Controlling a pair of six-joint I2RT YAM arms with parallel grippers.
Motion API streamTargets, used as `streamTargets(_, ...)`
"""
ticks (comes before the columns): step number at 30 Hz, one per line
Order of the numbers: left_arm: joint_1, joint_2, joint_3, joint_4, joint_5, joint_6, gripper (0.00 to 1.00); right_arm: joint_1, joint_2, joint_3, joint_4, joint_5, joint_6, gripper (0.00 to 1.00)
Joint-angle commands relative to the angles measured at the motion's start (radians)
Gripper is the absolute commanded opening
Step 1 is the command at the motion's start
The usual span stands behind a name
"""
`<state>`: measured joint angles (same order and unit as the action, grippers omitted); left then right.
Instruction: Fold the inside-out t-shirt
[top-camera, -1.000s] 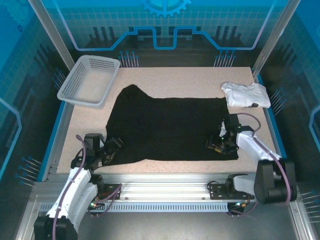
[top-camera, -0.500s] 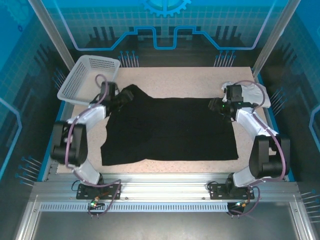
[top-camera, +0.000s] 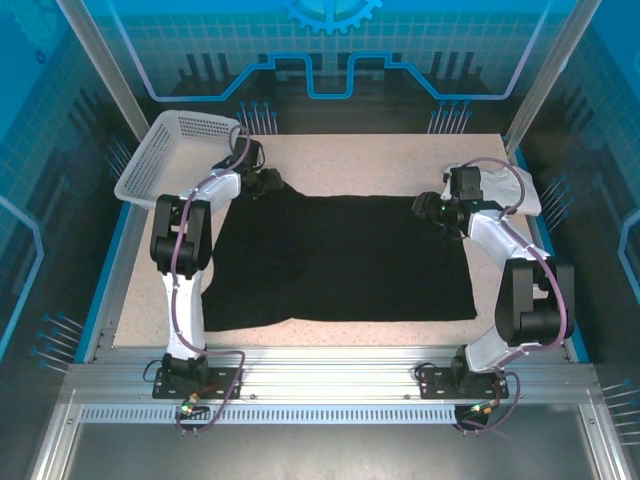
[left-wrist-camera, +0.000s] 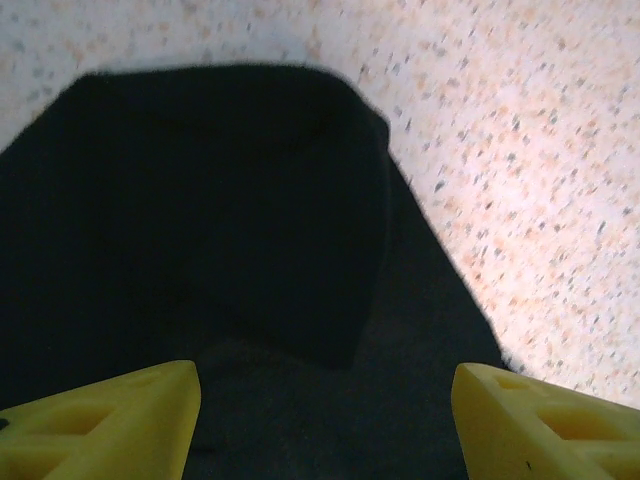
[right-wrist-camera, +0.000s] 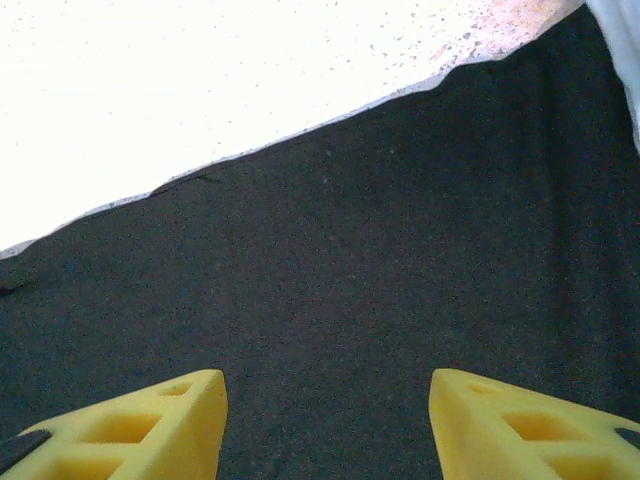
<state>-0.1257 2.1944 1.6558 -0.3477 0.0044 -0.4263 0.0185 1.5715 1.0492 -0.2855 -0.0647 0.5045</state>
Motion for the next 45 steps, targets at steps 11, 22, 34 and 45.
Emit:
streamTargets(11,-0.041,-0.047,-0.039,-0.109,-0.101,0.130,0.58,-0.004,0.059,-0.001,0.035,-0.076,0.002,0.56)
streamTargets(22,-0.017,0.082,0.185,-0.181,-0.128,0.153,0.62,-0.004,0.071,-0.015,0.046,-0.090,0.005,0.56)
streamTargets(34,0.040,0.169,0.329,-0.243,-0.037,0.109,0.66,-0.004,0.097,-0.014,0.055,-0.102,0.011,0.56)
streamTargets(45,0.064,0.249,0.430,-0.276,0.089,0.083,0.65,-0.002,0.124,-0.003,0.065,-0.122,0.022,0.56)
